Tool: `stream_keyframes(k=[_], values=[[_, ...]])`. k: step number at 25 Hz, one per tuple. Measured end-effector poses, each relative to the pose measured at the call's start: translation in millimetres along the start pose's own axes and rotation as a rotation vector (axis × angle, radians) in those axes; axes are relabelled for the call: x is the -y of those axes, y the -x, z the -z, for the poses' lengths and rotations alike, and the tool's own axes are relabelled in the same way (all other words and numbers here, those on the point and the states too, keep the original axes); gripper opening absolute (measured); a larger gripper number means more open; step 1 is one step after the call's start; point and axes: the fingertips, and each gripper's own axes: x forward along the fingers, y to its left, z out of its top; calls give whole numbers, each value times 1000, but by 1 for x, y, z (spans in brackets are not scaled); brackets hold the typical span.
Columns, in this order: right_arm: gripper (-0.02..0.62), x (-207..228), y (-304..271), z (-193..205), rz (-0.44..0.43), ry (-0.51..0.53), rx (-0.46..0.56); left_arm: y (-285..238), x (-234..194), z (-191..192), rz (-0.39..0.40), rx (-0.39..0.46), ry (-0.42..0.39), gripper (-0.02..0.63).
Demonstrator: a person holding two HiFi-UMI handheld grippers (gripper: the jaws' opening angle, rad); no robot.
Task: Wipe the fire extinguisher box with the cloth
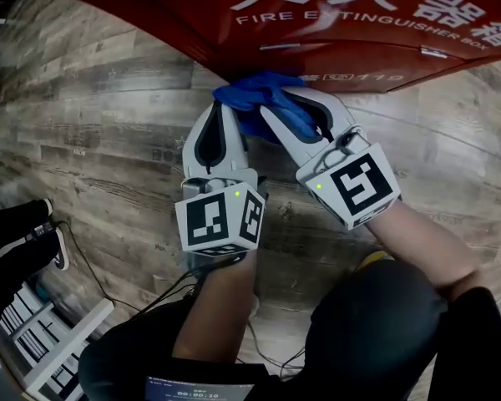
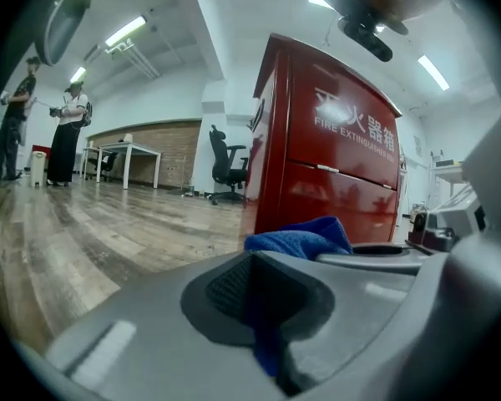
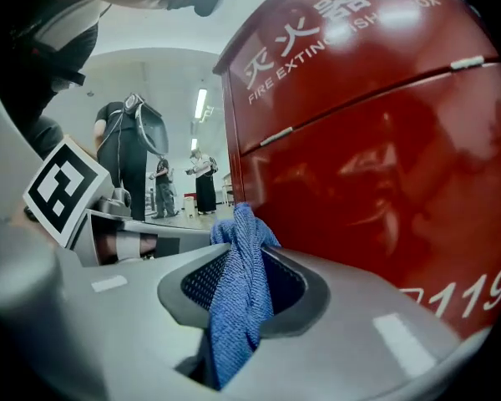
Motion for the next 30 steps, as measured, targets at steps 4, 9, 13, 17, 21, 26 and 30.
stream_keyframes(k=[4,9,13,17,21,26,30], values=[[112,3,0,6,3,-37,-36,-9,4,7,10,-27,8,2],[112,17,6,2,25,-26,-35,-18,8,8,-25,-48,-39,2],[112,25,15,-6,43,0,-4,-14,22,4,-41,-60,-89,2],[112,42,36,-8,82,-15,2,-17,52,6,-8,-67,-98,2],[112,71,73,-5,156,-30,6,-26,95,12,52,-74,-109,2],[112,126,134,11,329,-64,-11,-46,161,27,176,-97,-143,2],[112,156,166,26,427,-83,-44,-60,200,29,248,-84,-162,2]])
